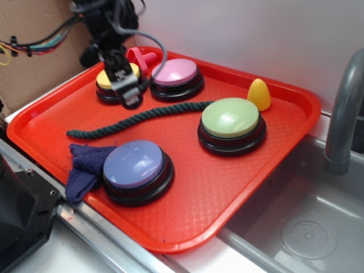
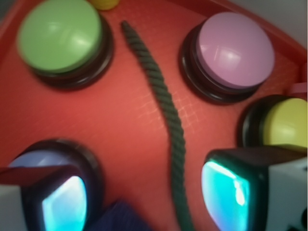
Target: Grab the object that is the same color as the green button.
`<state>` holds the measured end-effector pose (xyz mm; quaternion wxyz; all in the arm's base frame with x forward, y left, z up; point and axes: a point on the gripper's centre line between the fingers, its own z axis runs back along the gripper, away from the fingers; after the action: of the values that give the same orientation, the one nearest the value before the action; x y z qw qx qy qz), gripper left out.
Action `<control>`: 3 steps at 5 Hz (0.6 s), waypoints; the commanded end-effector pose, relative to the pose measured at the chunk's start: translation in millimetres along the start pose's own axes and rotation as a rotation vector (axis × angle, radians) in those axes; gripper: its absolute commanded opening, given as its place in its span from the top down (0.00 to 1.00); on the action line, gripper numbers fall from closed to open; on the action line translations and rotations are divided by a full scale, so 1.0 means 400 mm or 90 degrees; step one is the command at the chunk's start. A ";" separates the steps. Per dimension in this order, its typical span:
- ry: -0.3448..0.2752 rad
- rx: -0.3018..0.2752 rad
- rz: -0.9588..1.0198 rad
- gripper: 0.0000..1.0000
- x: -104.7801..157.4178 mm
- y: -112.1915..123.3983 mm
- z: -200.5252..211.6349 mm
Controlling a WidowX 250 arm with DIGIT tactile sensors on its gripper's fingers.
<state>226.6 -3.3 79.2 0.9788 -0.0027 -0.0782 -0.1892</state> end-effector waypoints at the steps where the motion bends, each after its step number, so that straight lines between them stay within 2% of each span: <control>1: 0.015 0.025 0.009 0.00 0.041 0.053 -0.076; 3: 0.022 0.018 0.012 0.00 0.049 0.046 -0.133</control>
<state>249.5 6.5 20.7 0.9833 0.0091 -0.0443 -0.1761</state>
